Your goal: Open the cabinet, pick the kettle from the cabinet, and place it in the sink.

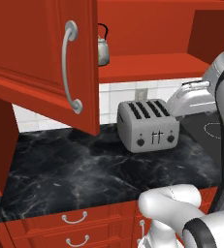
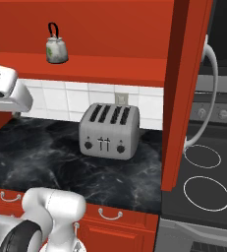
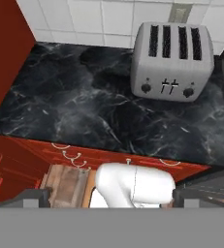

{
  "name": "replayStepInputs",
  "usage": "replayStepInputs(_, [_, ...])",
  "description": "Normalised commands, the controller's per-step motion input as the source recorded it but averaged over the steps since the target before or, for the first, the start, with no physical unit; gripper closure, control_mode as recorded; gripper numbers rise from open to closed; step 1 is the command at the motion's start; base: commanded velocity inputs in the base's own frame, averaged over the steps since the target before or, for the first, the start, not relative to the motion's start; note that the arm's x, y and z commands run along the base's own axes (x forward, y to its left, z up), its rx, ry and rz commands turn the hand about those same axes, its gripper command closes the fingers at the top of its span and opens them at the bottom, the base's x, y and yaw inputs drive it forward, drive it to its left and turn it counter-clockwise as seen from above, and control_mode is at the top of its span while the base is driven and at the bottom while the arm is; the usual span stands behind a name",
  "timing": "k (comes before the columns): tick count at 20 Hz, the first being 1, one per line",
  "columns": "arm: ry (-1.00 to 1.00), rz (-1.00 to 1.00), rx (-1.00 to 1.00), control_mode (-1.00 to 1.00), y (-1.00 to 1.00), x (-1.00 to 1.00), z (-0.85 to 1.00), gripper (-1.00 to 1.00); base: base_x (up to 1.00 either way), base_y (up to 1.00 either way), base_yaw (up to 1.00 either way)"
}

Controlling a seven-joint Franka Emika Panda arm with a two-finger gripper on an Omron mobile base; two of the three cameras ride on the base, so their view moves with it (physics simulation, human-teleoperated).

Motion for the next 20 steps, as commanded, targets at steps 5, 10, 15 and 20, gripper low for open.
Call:
replayStepInputs(5, [0.08,0.11,0.11,-1.0,-0.01,0.25,0.16,-1.0,0.0,0.0,0.0])
replayStepInputs(10, [0.0,0.11,0.14,-1.0,0.17,0.29,0.06,-1.0,0.0,0.0,0.0])
replayStepInputs(15, [0.0,0.13,0.21,-1.0,0.2,0.33,0.0,-1.0,0.0,0.0,0.0])
replayStepInputs(20, [0.0,0.11,0.23,-1.0,0.26,0.34,0.0,-1.0,0.0,0.0,0.0])
